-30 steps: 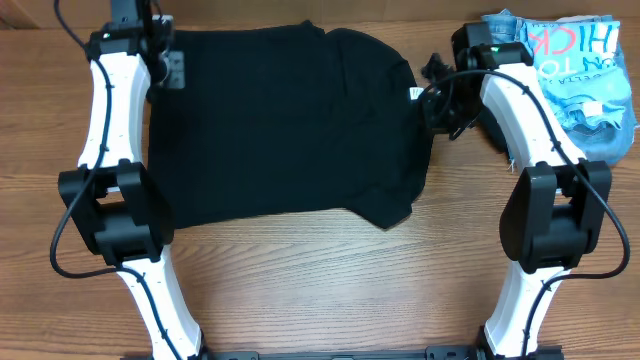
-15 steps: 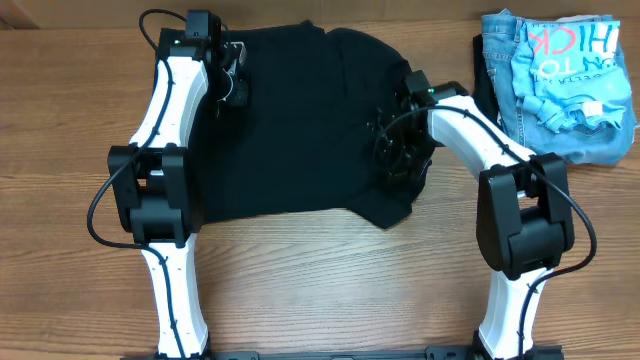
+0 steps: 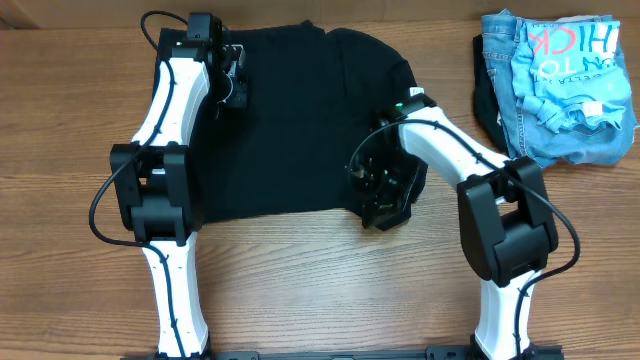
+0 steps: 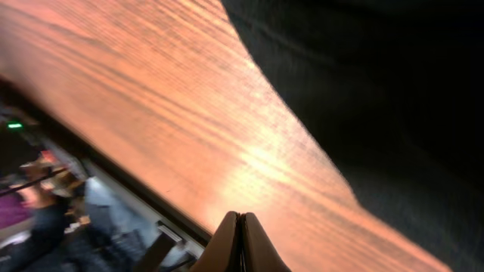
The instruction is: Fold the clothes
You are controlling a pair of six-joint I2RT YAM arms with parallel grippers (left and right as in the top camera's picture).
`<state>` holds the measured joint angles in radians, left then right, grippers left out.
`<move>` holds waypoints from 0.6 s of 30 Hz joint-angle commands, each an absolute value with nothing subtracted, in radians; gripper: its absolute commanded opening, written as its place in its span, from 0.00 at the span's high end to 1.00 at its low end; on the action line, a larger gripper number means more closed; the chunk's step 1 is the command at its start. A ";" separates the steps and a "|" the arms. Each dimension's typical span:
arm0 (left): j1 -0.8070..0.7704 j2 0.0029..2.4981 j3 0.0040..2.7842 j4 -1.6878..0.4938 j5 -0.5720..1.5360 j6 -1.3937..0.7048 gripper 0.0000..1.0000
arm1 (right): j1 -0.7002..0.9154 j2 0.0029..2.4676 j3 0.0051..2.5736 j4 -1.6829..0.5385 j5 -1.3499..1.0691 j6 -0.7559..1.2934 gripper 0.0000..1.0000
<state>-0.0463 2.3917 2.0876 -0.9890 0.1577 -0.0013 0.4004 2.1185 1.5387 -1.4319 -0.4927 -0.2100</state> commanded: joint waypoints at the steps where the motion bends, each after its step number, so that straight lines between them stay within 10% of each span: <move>1: -0.046 2.407 2.089 -0.993 0.147 0.001 0.78 | 0.422 2.045 1.580 -1.359 -0.412 -0.181 0.96; 4: -0.046 2.407 2.089 -0.999 0.147 0.000 0.78 | 0.409 1.982 1.599 -1.255 -0.368 -0.176 0.95; 7: -0.046 2.407 2.090 -1.000 0.147 0.000 0.77 | 0.409 1.988 1.598 -1.174 -0.290 -0.175 0.55; 9: -0.046 2.407 2.090 -1.002 0.147 0.000 0.76 | 0.408 1.992 1.589 -1.146 -0.221 -0.176 0.51; 18: -0.046 2.407 2.090 -1.002 0.147 0.000 0.76 | 0.408 2.023 1.485 -1.052 -0.175 -0.175 0.63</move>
<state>-0.0463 2.3917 2.0876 -1.0027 0.1528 -0.0013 0.4122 2.0163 1.4940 -1.0477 -0.1806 -0.1764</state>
